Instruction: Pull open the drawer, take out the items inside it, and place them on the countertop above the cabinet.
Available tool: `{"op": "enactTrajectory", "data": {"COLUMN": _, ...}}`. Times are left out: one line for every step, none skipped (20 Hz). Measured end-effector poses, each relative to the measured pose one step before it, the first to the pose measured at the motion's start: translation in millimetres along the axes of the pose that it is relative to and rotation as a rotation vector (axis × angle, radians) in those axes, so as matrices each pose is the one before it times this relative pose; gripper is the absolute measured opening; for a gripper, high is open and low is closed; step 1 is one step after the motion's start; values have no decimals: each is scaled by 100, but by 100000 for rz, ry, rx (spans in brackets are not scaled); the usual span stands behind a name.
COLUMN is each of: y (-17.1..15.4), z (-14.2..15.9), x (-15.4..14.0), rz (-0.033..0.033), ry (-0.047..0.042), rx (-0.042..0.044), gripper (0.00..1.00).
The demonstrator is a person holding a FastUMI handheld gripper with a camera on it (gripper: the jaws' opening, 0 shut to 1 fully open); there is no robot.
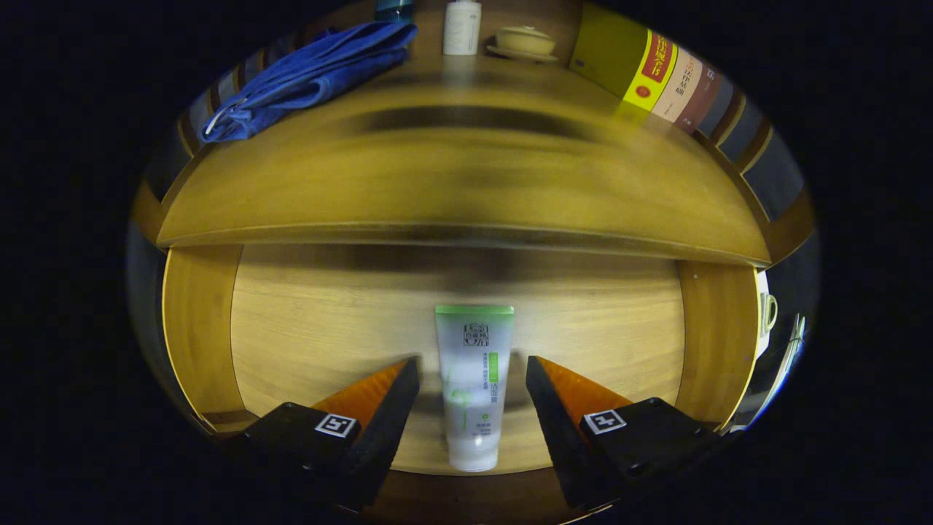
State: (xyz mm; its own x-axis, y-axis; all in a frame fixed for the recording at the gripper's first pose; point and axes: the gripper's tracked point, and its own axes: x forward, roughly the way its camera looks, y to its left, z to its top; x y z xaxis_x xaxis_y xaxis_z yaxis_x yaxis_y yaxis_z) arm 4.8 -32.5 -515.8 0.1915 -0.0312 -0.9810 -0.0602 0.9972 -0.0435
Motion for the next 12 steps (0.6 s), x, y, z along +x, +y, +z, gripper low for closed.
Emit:
{"op": "enactTrajectory", "data": {"y": 133, "z": -131, "x": 331, "rz": 954, "ry": 1186, "rx": 270, "gripper": 96}}
{"op": "enactTrajectory", "data": {"y": 114, "z": -101, "x": 151, "rz": 913, "ry": 1216, "rx": 509, "gripper": 95}}
{"op": "enactTrajectory", "data": {"y": 6, "z": -109, "x": 122, "rz": 500, "ry": 1416, "rx": 535, "gripper": 91}}
{"op": "enactTrajectory", "data": {"y": -227, "z": -172, "x": 74, "rz": -543, "ry": 1726, "rx": 346, "gripper": 86}}
{"op": "enactTrajectory", "data": {"y": -434, "z": -86, "x": 15, "rz": -1151, "ry": 1515, "rx": 233, "gripper": 83}}
{"op": "enactTrajectory", "data": {"y": -111, "z": 332, "x": -329, "rz": 352, "ry": 248, "rx": 957, "gripper": 74}}
{"op": "enactTrajectory", "data": {"y": -14, "z": 303, "x": -350, "rz": 490, "ry": -61, "rx": 182, "gripper": 69}}
{"op": "enactTrajectory", "data": {"y": -110, "z": 600, "x": -565, "rz": 263, "ry": -664, "rx": 340, "gripper": 63}}
{"op": "enactTrajectory", "data": {"y": -146, "z": 657, "x": -518, "rz": 82, "ry": -882, "rx": 135, "gripper": 61}}
{"op": "enactTrajectory", "data": {"y": -235, "z": 767, "x": -642, "rz": -223, "ry": -903, "rx": 41, "gripper": 59}}
{"op": "enactTrajectory", "data": {"y": -277, "z": 905, "x": -724, "rz": -241, "ry": -998, "rx": 501, "gripper": 57}}
{"op": "enactTrajectory", "data": {"y": -257, "z": 876, "x": -797, "rz": -186, "ry": -637, "rx": 493, "gripper": 54}}
